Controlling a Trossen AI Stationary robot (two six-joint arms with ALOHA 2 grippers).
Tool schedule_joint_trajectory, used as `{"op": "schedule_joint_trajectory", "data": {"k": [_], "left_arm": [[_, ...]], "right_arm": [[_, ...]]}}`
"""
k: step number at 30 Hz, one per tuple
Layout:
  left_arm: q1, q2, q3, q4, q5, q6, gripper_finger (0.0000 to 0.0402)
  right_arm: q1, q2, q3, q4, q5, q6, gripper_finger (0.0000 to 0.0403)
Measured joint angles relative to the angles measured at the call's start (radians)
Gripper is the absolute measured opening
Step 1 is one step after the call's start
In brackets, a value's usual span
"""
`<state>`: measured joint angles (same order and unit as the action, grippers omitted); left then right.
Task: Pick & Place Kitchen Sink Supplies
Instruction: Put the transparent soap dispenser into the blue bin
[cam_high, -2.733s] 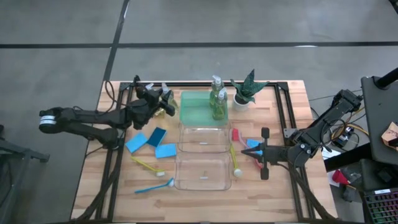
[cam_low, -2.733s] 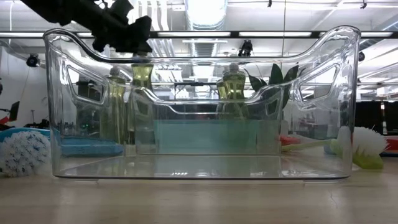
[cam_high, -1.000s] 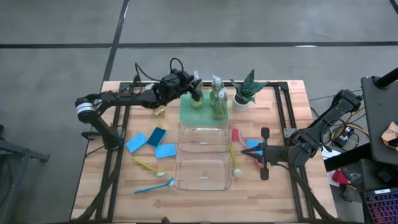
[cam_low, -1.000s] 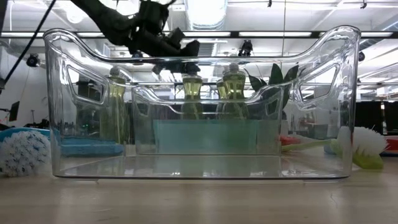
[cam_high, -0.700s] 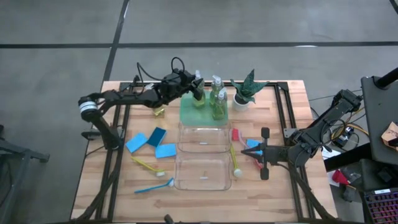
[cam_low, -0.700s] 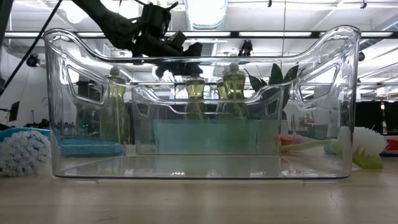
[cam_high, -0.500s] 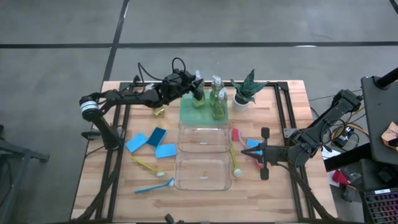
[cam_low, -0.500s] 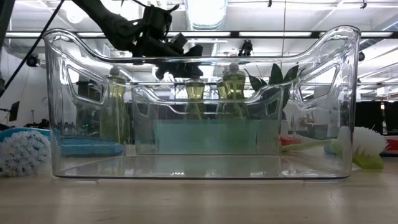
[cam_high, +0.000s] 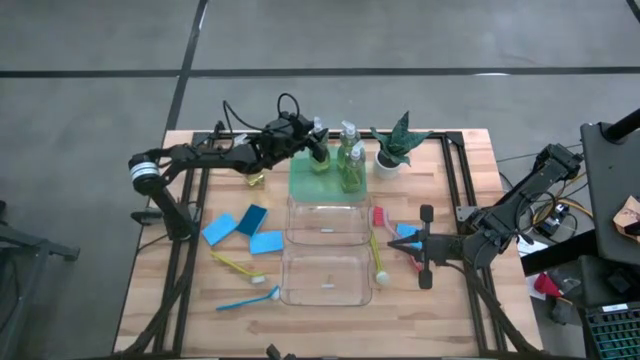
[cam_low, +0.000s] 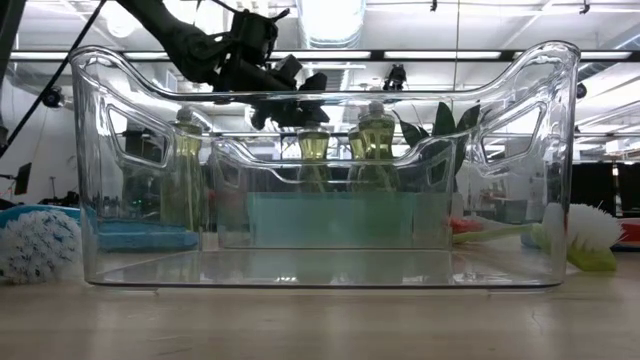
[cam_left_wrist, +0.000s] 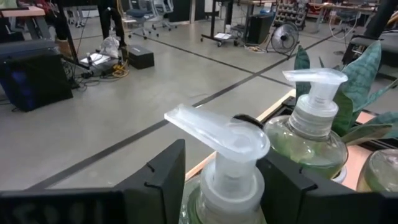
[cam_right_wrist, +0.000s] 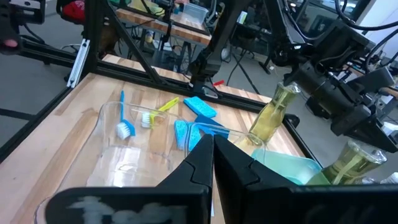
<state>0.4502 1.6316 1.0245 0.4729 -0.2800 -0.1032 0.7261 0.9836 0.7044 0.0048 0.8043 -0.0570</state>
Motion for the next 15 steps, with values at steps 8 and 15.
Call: {"op": "schedule_joint_trajectory", "data": {"k": [8,15], "left_arm": [[-0.001,-0.046,-0.002,-0.02,-0.025,0.048,0.0169],[-0.004,-0.096,-0.004,-0.054,-0.027,0.048,0.017]], "right_arm": [[0.0,0.0,-0.006,0.001,0.0,0.005,0.0008],[-0.001,0.0,-0.019,0.001,0.0,0.009,0.0008]]}}
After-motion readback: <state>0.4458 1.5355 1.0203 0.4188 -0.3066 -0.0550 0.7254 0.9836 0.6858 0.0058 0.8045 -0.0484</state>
